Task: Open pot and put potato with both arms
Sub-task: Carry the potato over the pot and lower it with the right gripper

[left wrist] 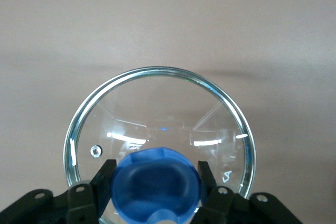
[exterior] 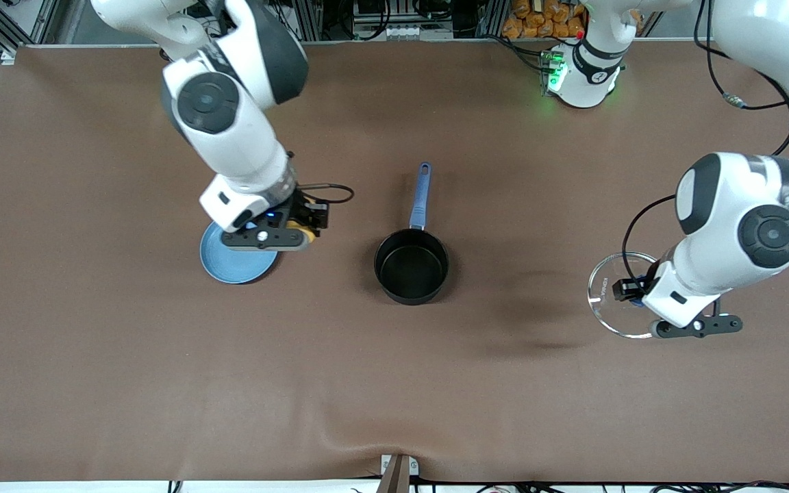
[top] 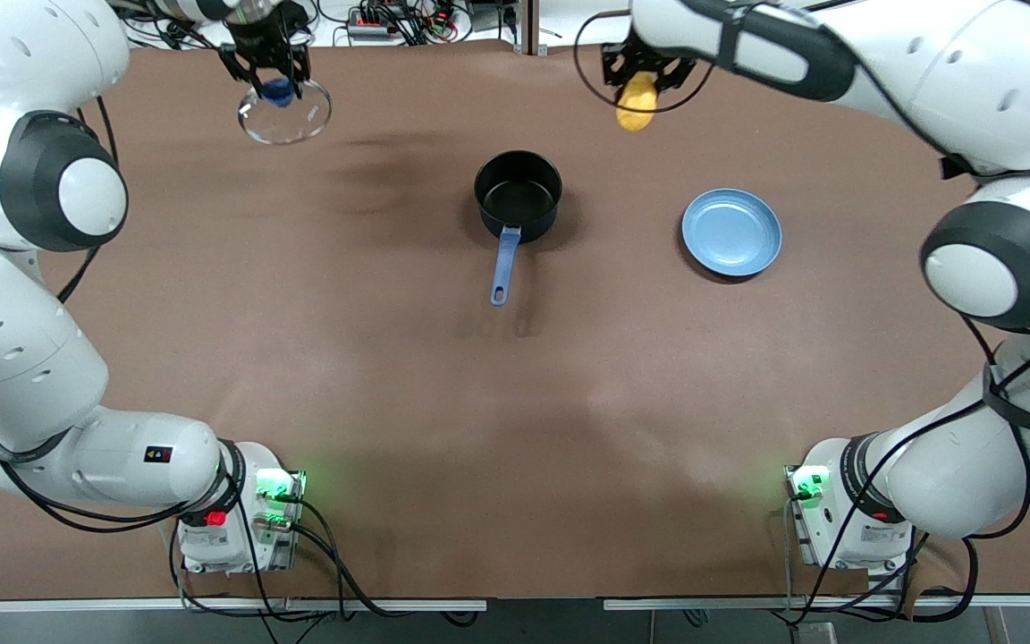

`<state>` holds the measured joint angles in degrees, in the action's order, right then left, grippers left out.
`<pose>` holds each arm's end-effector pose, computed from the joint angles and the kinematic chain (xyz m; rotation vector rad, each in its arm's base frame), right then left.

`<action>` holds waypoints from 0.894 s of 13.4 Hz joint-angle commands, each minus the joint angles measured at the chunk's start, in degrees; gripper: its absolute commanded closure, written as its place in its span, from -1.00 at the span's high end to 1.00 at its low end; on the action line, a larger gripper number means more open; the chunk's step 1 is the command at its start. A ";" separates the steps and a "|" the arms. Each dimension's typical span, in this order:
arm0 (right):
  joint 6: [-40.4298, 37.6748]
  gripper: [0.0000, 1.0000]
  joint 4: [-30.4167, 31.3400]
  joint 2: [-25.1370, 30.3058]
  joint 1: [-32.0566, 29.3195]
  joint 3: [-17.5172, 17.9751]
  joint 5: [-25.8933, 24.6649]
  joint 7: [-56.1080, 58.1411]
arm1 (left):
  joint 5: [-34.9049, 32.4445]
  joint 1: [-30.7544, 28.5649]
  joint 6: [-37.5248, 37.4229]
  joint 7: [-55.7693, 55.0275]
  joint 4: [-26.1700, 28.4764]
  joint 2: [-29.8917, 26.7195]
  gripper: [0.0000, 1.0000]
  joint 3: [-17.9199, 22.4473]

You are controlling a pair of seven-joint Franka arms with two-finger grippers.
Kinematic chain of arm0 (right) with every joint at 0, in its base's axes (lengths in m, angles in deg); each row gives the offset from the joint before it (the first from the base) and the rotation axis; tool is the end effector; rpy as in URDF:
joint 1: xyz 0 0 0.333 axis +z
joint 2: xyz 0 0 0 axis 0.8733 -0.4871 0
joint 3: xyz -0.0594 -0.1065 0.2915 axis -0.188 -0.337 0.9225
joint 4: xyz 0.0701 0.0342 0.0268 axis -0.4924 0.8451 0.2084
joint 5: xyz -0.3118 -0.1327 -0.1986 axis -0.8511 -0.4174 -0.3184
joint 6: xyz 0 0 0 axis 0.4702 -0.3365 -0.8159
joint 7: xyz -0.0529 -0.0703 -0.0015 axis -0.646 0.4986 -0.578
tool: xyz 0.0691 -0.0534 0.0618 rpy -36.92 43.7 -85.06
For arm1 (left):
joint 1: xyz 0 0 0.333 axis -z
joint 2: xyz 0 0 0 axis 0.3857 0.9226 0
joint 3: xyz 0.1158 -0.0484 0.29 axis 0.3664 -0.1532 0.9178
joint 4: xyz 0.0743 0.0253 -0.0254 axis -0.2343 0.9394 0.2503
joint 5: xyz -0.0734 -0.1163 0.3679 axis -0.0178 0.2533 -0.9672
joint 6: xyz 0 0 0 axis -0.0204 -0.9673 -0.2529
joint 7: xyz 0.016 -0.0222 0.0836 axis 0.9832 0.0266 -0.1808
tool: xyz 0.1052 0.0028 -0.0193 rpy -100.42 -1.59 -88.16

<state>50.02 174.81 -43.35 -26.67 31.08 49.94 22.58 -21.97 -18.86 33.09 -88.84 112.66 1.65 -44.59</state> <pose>0.5636 0.3680 0.4711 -3.0803 0.0627 -0.0175 0.6649 -0.0934 0.3760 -3.0573 -0.0907 0.0494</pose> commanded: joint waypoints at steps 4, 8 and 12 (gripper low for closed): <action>5.67 -1.00 -15.32 -17.73 8.96 -1.21 -0.79 -10.74 | 0.74 -0.66 18.26 -0.10 14.85 -0.26 -1.00 -0.46; 11.57 -1.00 -18.94 -26.01 13.19 -2.97 -0.88 -14.88 | 0.66 -0.75 19.33 -0.02 18.29 -0.17 -1.00 -0.37; 17.36 -1.00 -18.15 -29.89 14.34 -3.32 -0.97 -14.98 | 0.13 -1.89 26.43 -0.01 21.80 1.32 -1.00 -0.28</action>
<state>66.12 159.11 -71.15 -12.95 28.60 49.84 8.76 -21.97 -19.74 55.39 -88.97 131.79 3.37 -44.67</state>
